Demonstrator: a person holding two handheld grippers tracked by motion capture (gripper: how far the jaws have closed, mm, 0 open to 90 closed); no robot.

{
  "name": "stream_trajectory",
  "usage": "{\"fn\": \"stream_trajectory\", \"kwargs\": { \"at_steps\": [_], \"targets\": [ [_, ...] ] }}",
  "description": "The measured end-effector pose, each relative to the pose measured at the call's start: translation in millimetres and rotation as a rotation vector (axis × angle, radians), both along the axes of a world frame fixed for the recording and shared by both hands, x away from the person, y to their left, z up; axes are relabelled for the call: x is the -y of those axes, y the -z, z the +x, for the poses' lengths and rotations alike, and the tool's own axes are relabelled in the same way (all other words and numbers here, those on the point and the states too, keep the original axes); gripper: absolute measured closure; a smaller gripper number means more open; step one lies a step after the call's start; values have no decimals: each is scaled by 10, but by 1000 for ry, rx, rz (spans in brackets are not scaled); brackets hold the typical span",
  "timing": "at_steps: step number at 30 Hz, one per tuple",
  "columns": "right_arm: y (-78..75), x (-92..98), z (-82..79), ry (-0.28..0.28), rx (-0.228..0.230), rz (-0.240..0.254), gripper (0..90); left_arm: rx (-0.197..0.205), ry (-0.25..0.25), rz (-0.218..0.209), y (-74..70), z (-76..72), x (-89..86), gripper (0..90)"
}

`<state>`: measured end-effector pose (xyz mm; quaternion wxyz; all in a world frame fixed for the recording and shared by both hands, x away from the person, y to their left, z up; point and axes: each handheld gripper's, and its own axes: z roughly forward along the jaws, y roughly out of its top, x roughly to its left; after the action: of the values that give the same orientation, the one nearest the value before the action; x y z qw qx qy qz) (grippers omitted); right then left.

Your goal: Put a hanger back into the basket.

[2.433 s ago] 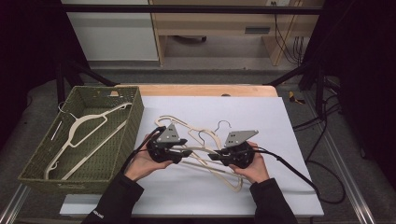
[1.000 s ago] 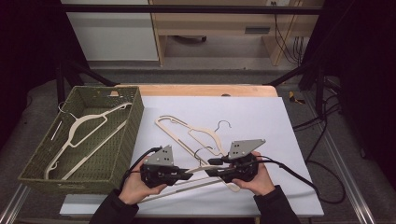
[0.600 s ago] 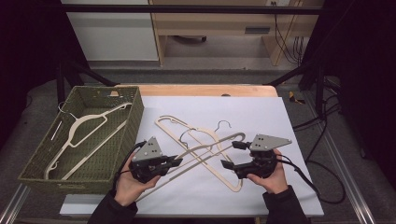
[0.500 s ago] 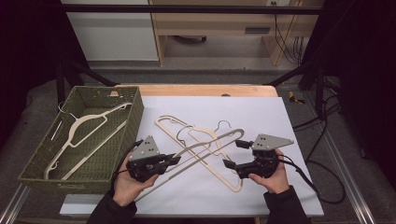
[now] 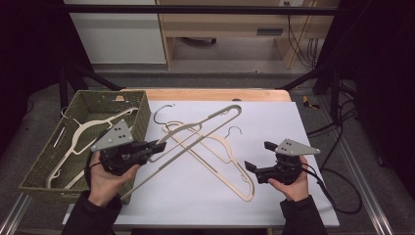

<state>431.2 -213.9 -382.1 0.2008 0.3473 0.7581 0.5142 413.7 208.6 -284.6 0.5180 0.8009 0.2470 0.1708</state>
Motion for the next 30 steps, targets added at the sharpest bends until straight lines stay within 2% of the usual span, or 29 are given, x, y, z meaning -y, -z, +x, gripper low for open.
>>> {"fn": "stream_trajectory", "kwargs": {
  "at_steps": [1,3,5,8,9,10,11,13,15,16,17,19,20,21,22,23,24,25,26,27,30],
  "targets": [
    [3,8,2,7,0,-4,21,5,-3,0,-69,35,-79,859],
    [10,21,4,21,2,-9,15,5,-10,1,-100,57,-122,859],
    [16,28,6,33,3,-13,11,2,-34,8,-178,126,-257,859],
    [22,31,7,42,2,-16,6,3,-50,12,-223,168,-353,859],
    [31,32,13,49,4,-22,5,-2,-61,12,-268,210,-457,859],
    [31,32,13,49,4,-22,5,-2,-61,12,-268,210,-457,859],
    [44,37,17,53,10,-38,4,-2,-67,11,-294,239,-527,859],
    [48,34,17,60,8,-38,4,-1,-82,10,-328,278,-628,859],
    [64,31,20,71,2,-42,5,-1,-106,15,-360,349,-805,859],
    [64,31,20,71,2,-42,5,-1,-106,15,-360,349,-805,859],
    [72,26,22,70,3,-44,5,-2,-121,19,-361,399,-923,859],
    [77,19,23,74,5,-50,5,-11,-141,23,-355,447,-1044,859],
    [77,19,23,74,5,-50,5,-11,-141,23,-355,447,-1044,859],
    [79,18,24,75,8,-52,5,-15,-161,29,-340,489,-1156,859],
    [78,18,22,78,8,-53,4,-15,-161,29,-340,489,-1156,859],
    [78,20,23,78,10,-53,4,-21,-179,35,-312,528,-1266,859],
    [78,20,23,78,10,-53,4,-21,-179,35,-312,528,-1266,859],
    [76,24,21,79,13,-55,4,-31,-196,37,-270,564,-1374,859],
    [76,24,21,79,13,-55,4,-31,-196,37,-270,564,-1374,859],
    [75,28,20,76,16,-56,4,-42,-207,39,-215,596,-1479,859],
    [77,23,19,83,17,-56,4,-56,-221,42,-154,626,-1578,859]
  ]
}}
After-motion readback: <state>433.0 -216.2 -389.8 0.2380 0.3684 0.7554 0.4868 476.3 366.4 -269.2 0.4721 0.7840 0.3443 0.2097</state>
